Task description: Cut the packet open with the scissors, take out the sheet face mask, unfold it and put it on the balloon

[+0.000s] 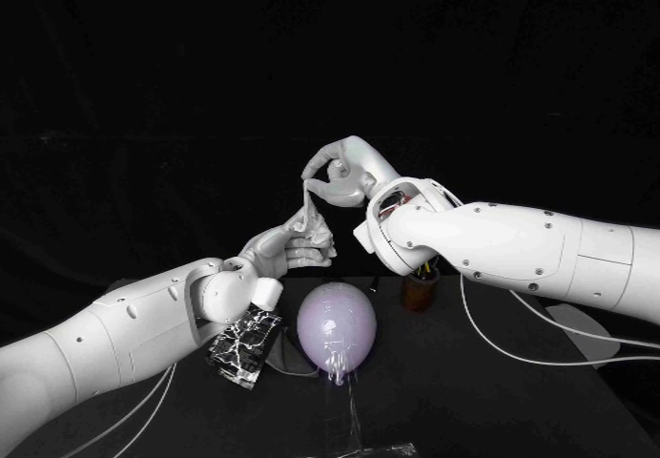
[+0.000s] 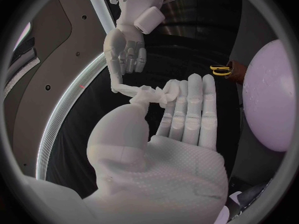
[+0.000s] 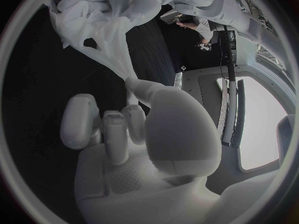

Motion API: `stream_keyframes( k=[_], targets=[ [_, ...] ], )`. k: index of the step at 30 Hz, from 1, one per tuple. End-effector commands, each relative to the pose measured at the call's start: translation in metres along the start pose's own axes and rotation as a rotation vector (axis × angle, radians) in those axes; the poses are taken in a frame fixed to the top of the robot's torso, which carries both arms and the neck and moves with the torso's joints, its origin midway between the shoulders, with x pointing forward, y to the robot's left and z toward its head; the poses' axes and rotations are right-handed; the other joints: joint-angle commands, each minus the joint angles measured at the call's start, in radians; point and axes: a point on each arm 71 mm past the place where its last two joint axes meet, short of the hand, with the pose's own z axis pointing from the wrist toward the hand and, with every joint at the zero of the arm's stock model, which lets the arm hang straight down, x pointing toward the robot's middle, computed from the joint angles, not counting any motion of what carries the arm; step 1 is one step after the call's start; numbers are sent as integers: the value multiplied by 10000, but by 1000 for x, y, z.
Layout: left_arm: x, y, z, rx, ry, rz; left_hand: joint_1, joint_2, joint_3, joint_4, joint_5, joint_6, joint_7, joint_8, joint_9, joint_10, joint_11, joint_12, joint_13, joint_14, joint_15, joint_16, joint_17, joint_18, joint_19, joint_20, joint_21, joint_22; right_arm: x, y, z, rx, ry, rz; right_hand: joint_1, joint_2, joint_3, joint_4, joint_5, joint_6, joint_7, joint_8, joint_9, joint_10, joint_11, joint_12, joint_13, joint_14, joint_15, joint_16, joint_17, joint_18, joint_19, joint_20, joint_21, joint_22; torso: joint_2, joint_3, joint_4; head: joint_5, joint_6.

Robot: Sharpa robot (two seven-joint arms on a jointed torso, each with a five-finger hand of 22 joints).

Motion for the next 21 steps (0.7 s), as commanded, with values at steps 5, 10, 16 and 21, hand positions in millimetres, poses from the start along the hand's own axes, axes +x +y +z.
stream_keyframes(
  k=[5, 10, 16, 21],
  targets=[
    [0, -4, 1, 296, 31, -114, 2824, -88, 994, -1115, 0, 181, -282, 112, 113, 203, -244, 78, 129, -20, -222, -79, 85, 50, -105, -14, 109, 49, 2, 2, -2, -156, 158, 10, -14, 84, 17, -28, 28, 48, 4, 65, 8, 30, 13, -62, 851, 1064, -29, 34, 2634, -40, 25, -22, -55, 1686, -3, 8, 0, 5, 7],
    [-3, -5, 1, 442, -327, 59, 3981, -226, 1944, -1844, -2, 565, -490, 551, 387, 725, -457, 261, 215, 158, -387, -43, 138, 49, -5, -182, 461, 258, 1, 1, -4, -147, 185, 24, -14, 84, 17, -28, 28, 48, 4, 65, 8, 30, 13, -62, 851, 1064, -29, 34, 2634, -40, 25, -22, -55, 1686, 2, 5, -10, 16, 2],
    [-7, -6, 0, 643, -759, 228, 3904, -451, 2673, -1927, -5, 498, -556, 913, 699, 979, -540, 274, 242, 378, -463, -2, 195, 21, -150, -324, 1013, 636, -4, -1, -9, -83, 184, 30, -14, 84, 17, -28, 28, 48, 4, 65, 8, 30, 13, -62, 851, 1064, -29, 34, 2634, -40, 25, -22, -55, 1686, -5, 5, -4, 28, -3],
    [-13, -8, -2, 806, -1120, 271, 3682, -610, 3271, -1962, -17, 407, -563, 1123, 896, 1056, -546, 260, 270, 422, -480, -1, 245, 1, -390, -363, 1417, 931, -14, -7, -17, 59, 130, 17, -26, 95, 14, -34, 28, 41, 6, 62, 7, 32, 15, -59, 857, 1064, -27, 34, 2634, -45, 31, -21, -29, 1691, -12, 0, -10, 44, -3]
  ],
)
